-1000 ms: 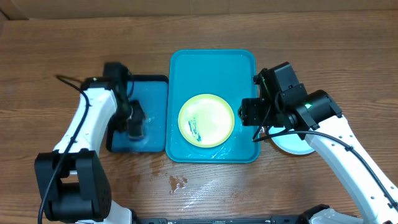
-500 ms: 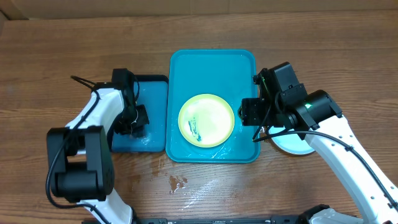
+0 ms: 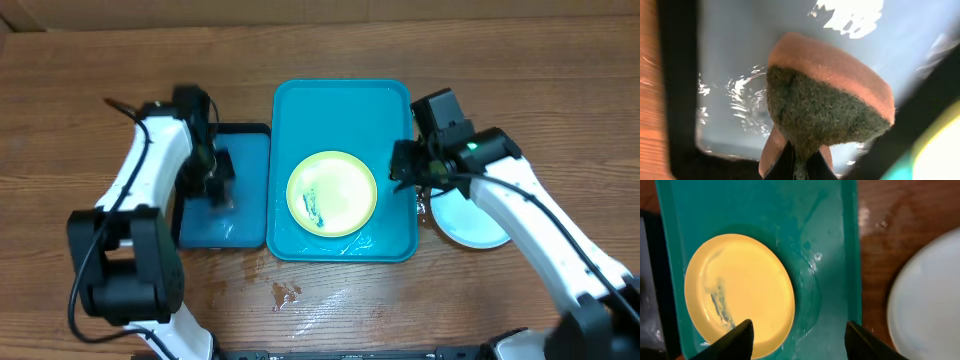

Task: Clean dirty plates on tray and stack at the side
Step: 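Grasp the sponge from the black tray with the left gripper, then scrub the yellow plate with the sponge while the right gripper holds its rim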

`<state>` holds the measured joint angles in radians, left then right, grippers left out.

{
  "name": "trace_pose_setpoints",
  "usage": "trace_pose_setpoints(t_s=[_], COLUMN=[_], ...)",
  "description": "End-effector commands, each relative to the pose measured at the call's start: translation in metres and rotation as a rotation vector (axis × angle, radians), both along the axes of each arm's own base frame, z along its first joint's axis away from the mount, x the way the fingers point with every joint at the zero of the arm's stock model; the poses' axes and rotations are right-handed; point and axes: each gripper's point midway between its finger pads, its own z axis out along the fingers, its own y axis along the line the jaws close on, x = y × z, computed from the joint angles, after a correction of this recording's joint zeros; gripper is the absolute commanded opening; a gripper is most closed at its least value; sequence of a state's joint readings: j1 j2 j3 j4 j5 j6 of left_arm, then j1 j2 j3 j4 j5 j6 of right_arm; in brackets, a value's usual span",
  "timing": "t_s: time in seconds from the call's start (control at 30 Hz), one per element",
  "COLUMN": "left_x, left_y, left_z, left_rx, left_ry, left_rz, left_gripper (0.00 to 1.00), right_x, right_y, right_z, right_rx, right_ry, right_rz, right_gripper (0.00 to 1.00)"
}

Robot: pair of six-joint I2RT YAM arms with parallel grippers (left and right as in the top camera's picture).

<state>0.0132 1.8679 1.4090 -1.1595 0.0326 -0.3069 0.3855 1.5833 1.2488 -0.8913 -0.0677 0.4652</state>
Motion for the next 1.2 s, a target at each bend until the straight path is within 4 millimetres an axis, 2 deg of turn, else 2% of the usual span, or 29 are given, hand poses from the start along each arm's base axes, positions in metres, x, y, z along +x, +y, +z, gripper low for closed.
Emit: trace_pose_setpoints(t_s=[0.0,0.1,0.2,0.3,0.43,0.5,0.53,0.57,0.67,0.77,0.93,0.97,1.07,1.17], left_x=[0.033,0.036,0.033,0.026,0.02,0.021,0.022,0.023,0.028,0.035,0.034,0.033,0.034,0.035], left_y=[-0.005,-0.007,-0.012,-0.019,-0.03,-0.039,-0.046,-0.051,-0.073,-0.102,-0.162,-0.181,-0.207,-0.223], left_z=[0.082,0.124,0.152,0.161,0.157,0.153,0.151,0.149,0.138,0.118,0.069,0.053,0.026,-0.001], left_rx=[-0.016,-0.02,-0.049,-0.085,-0.103,-0.108,-0.111,-0.115,-0.131,-0.153,-0.23,-0.256,-0.262,-0.254], left_ry=[-0.237,-0.33,-0.386,-0.4,-0.37,-0.357,-0.351,-0.347,-0.33,-0.317,-0.237,-0.215,-0.19,-0.166], left_rz=[-0.023,-0.025,-0.031,-0.04,-0.065,-0.086,-0.099,-0.105,-0.101,-0.084,-0.037,-0.05,-0.072,-0.102], left_gripper=[0.04,0.04,0.04,0.04,0.04,0.04,0.04,0.04,0.04,0.04,0.04,0.04,0.04,0.04], right_x=[0.003,0.005,0.01,0.005,-0.003,-0.005,-0.006,-0.007,-0.007,-0.006,-0.009,-0.008,-0.009,-0.01], right_y=[0.029,0.032,0.029,0.036,0.041,0.043,0.044,0.045,0.04,0.04,0.039,0.036,0.034,0.033], right_z=[-0.024,-0.052,-0.084,-0.106,-0.125,-0.133,-0.136,-0.138,-0.139,-0.14,-0.14,-0.141,-0.141,-0.141], right_rx=[0.067,0.045,-0.002,0.014,0.022,0.014,0.011,0.012,-0.001,0.001,0.0,-0.01,-0.02,-0.021], right_ry=[0.036,0.085,0.126,0.172,0.227,0.24,0.249,0.255,0.274,0.284,0.297,0.302,0.31,0.312], right_rz=[0.212,0.231,0.241,0.298,0.318,0.322,0.324,0.317,0.238,0.198,0.18,0.158,0.135,0.135], right_gripper=[0.62,0.62,0.58,0.48,0.33,0.18,0.08,0.04,0.04,0.04,0.04,0.04,0.04,0.04])
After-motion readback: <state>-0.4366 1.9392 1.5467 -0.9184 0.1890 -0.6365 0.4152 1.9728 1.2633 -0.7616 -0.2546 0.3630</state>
